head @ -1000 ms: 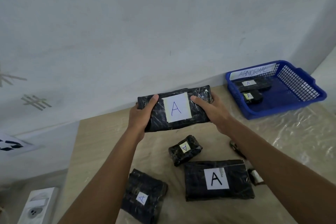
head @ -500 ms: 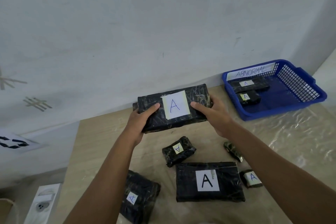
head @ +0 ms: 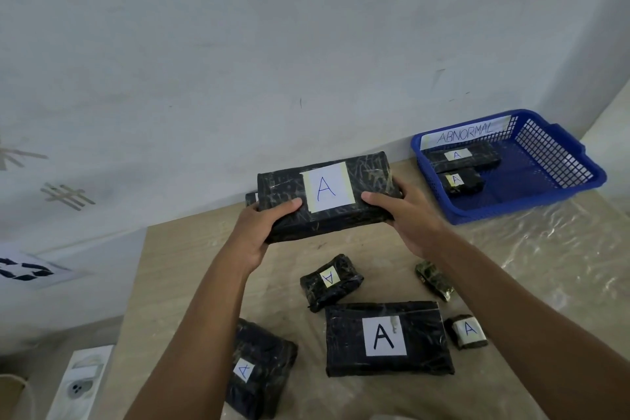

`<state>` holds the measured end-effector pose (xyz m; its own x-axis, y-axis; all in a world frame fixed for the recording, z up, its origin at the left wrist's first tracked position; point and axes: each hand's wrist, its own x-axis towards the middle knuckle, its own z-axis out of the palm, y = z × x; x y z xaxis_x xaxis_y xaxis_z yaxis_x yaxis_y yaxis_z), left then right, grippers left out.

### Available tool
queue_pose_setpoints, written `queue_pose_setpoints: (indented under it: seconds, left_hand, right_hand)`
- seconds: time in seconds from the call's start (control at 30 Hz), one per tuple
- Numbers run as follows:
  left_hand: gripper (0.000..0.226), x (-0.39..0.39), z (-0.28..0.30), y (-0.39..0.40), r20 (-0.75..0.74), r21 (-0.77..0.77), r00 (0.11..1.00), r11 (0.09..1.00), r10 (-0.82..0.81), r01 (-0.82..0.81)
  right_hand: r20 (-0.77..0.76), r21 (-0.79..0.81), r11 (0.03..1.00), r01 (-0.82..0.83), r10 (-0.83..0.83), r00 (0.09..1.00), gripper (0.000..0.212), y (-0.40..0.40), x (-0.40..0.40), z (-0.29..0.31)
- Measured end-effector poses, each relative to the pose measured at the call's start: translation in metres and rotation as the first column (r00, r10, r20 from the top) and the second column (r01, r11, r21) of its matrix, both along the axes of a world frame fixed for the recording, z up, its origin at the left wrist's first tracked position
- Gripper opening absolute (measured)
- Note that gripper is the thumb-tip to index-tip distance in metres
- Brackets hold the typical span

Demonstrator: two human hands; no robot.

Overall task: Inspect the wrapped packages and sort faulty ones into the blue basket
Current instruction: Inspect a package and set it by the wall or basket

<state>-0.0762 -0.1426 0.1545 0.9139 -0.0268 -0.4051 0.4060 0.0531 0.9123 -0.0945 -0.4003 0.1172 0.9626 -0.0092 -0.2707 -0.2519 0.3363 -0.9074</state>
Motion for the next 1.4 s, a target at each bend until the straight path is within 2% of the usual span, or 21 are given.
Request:
queue_pose_setpoints:
  seconds: [0.07, 0.2, 0.27, 0.33, 0.37, 0.43, 0.47, 0.5, 0.57, 0.67, 0.7, 0.8, 0.83, 0.87, 0.97, 1.0, 1.07, 1.17, 1.23, 1.33, 1.4]
  left_hand:
    - [0.06, -0.003, 0.001, -0.001, 0.042, -0.022, 0.999, 0.999, -0.034, 0.035]
    - [0.038, -0.006, 0.002, -0.001, 0.118, 0.002, 0.992, 0.999, -0.032, 0.032]
    - [0.037, -0.005, 0.001, -0.001, 0.112, -0.035, 0.994, 0.999, -0.011, 0.015]
    - [0.041, -0.005, 0.001, -0.002, 0.126, -0.008, 0.992, 1.0, -0.016, 0.017]
    - [0.053, -0.005, 0.001, -0.001, 0.151, 0.053, 0.988, 0.998, -0.035, 0.027]
    - [0.098, -0.008, -0.001, 0.002, 0.229, 0.22, 0.966, 0.973, -0.117, 0.066]
    - [0.114, -0.011, -0.001, 0.002, 0.297, 0.285, 0.941, 0.956, -0.163, 0.076]
    - [0.118, -0.014, -0.001, 0.002, 0.39, 0.353, 0.896, 0.933, -0.211, 0.067]
    - [0.104, -0.018, 0.002, 0.0, 0.547, 0.46, 0.792, 0.888, -0.27, -0.015]
    - [0.057, -0.016, 0.006, -0.003, 0.613, 0.382, 0.77, 0.92, -0.178, -0.092]
    - [0.041, -0.014, 0.007, -0.002, 0.613, 0.355, 0.78, 0.927, -0.129, -0.125]
    - [0.014, -0.01, 0.005, 0.003, 0.587, 0.295, 0.809, 0.939, -0.03, -0.179]
    - [0.01, -0.009, 0.004, 0.005, 0.562, 0.265, 0.827, 0.946, 0.006, -0.187]
    - [0.009, -0.008, 0.005, 0.005, 0.527, 0.226, 0.849, 0.956, 0.043, -0.189]
    - [0.01, -0.01, 0.013, -0.002, 0.382, 0.083, 0.916, 0.982, 0.126, -0.17]
    - [0.01, -0.012, 0.017, -0.006, 0.326, 0.045, 0.937, 0.988, 0.128, -0.15]
    - [0.013, -0.014, 0.026, -0.014, 0.261, 0.015, 0.961, 0.994, 0.097, -0.105]
    - [0.037, -0.014, 0.033, -0.015, 0.266, -0.081, 0.963, 0.996, 0.043, -0.022]
    - [0.047, -0.015, 0.034, -0.016, 0.365, -0.126, 0.93, 0.992, 0.037, 0.01]
    - [0.029, -0.019, 0.032, -0.025, 0.573, 0.007, 0.815, 0.994, 0.086, -0.109]
    - [0.017, -0.019, 0.031, -0.031, 0.61, 0.024, 0.778, 0.977, 0.152, -0.21]
  right_hand:
    - [-0.027, 0.019, 0.999, 0.034, -0.033, 0.999, 0.043, 0.0, 0.002, 0.002]
    - [-0.056, 0.036, 0.998, 0.051, -0.049, 0.997, 0.039, -0.002, 0.003, 0.006]
    - [-0.04, 0.019, 0.998, 0.053, -0.052, 0.998, 0.04, -0.001, 0.002, 0.009]
    - [-0.034, 0.023, 0.998, 0.055, -0.055, 0.998, 0.042, -0.001, 0.0, 0.01]
    - [-0.041, 0.038, 0.998, 0.057, -0.056, 0.998, 0.041, -0.001, 0.0, 0.012]
    - [-0.082, 0.08, 0.994, 0.072, -0.066, 0.994, 0.04, -0.002, -0.001, 0.016]
    - [-0.111, 0.097, 0.992, 0.076, -0.065, 0.992, 0.039, -0.003, -0.001, 0.02]
    - [-0.136, 0.106, 0.992, 0.067, -0.052, 0.989, 0.034, -0.003, -0.002, 0.023]
    - [-0.161, 0.106, 0.994, 0.028, -0.011, 0.987, 0.02, -0.003, -0.004, 0.03]
    - [-0.127, 0.101, 0.993, -0.054, 0.066, 0.99, 0.02, 0.001, -0.009, 0.039]
    - [-0.1, 0.084, 0.992, -0.094, 0.102, 0.99, 0.029, 0.002, -0.009, 0.041]
    - [-0.042, -0.04, 0.98, -0.196, 0.194, 0.98, 0.089, 0.0, -0.01, 0.043]
    - [-0.007, -0.089, 0.977, -0.195, 0.195, 0.981, 0.097, -0.001, -0.011, 0.044]
    - [0.049, -0.132, 0.975, -0.176, 0.184, 0.982, 0.093, -0.001, -0.011, 0.045]
    - [0.327, -0.317, 0.947, 0.042, 0.068, 0.943, 0.054, 0.003, -0.019, 0.046]
    - [0.417, -0.34, 0.93, 0.139, 0.017, 0.909, 0.044, 0.005, -0.021, 0.044]
    - [0.498, -0.294, 0.917, 0.268, -0.092, 0.862, 0.039, 0.009, -0.024, 0.045]
    - [0.488, -0.169, 0.927, 0.335, -0.216, 0.846, 0.029, 0.013, -0.022, 0.051]
    - [0.401, -0.047, 0.932, 0.359, -0.311, 0.862, 0.014, 0.016, -0.023, 0.059]
    - [0.309, -0.022, 0.922, 0.388, -0.363, 0.879, 0.031, 0.018, -0.024, 0.059]
    - [0.329, -0.047, 0.925, 0.378, -0.343, 0.88, 0.031, 0.018, -0.024, 0.064]
